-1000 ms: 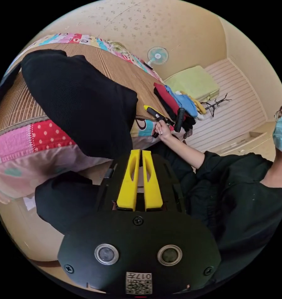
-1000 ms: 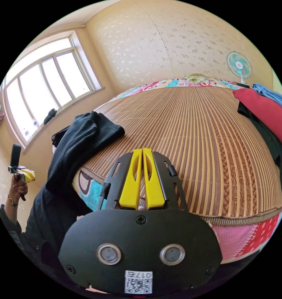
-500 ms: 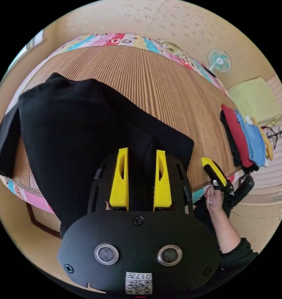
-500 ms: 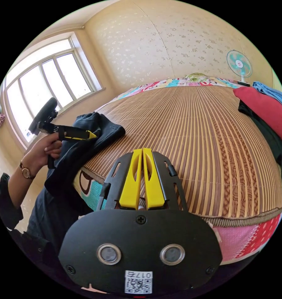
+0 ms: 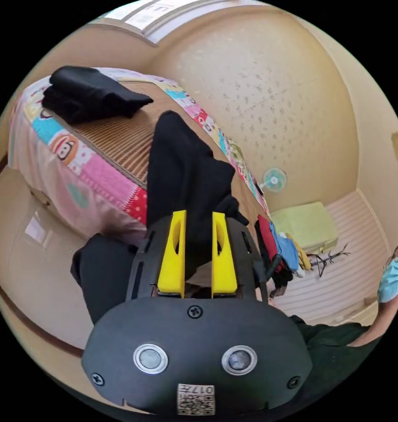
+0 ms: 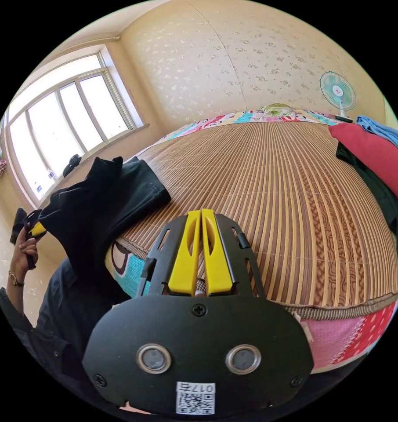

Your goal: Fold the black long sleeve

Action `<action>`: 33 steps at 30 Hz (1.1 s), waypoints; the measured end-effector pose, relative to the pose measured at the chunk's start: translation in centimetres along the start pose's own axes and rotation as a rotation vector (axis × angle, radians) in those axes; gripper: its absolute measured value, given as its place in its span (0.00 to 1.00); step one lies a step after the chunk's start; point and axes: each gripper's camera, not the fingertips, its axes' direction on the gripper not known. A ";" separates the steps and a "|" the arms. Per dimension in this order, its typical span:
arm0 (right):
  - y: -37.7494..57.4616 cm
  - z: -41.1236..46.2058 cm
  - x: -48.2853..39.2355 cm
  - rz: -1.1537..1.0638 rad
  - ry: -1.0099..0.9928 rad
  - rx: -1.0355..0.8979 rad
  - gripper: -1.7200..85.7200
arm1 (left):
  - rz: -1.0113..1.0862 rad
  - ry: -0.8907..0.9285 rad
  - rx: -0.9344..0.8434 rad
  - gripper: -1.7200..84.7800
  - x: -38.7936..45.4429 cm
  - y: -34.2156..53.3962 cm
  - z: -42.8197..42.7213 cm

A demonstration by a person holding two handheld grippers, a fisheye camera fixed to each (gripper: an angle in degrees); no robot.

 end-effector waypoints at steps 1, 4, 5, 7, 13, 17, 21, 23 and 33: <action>-0.1 0.0 0.0 0.000 0.000 0.000 0.02 | 0.009 -0.022 0.015 0.15 0.4 -0.3 -0.4; -0.5 0.1 0.1 0.002 -0.004 0.001 0.03 | 0.140 -0.067 0.027 0.17 3.8 -2.1 0.1; -0.7 0.2 0.1 0.003 -0.006 0.002 0.03 | 0.193 -0.043 -0.027 0.17 5.3 -2.9 1.5; -0.9 0.2 0.1 0.004 -0.006 0.003 0.03 | 0.233 -0.009 -0.125 0.19 7.1 -4.0 4.5; -1.7 0.3 -0.3 0.007 -0.012 0.005 0.03 | 0.340 -0.249 -0.341 0.21 10.1 -4.0 15.1; -2.2 0.2 -0.5 0.014 -0.028 0.006 0.02 | 0.390 -0.347 -0.383 0.12 8.0 -2.5 15.6; -2.6 0.1 -1.2 0.014 -0.026 0.008 0.02 | 0.401 0.218 -0.179 0.05 3.7 -2.3 4.9; -2.7 -0.1 -1.9 0.009 -0.014 0.011 0.02 | 0.433 0.531 -0.067 0.04 1.5 -2.3 -0.8; -3.7 -4.6 -3.1 0.009 -0.416 -0.015 0.03 | 0.888 1.735 0.460 0.02 -6.1 -0.6 -21.8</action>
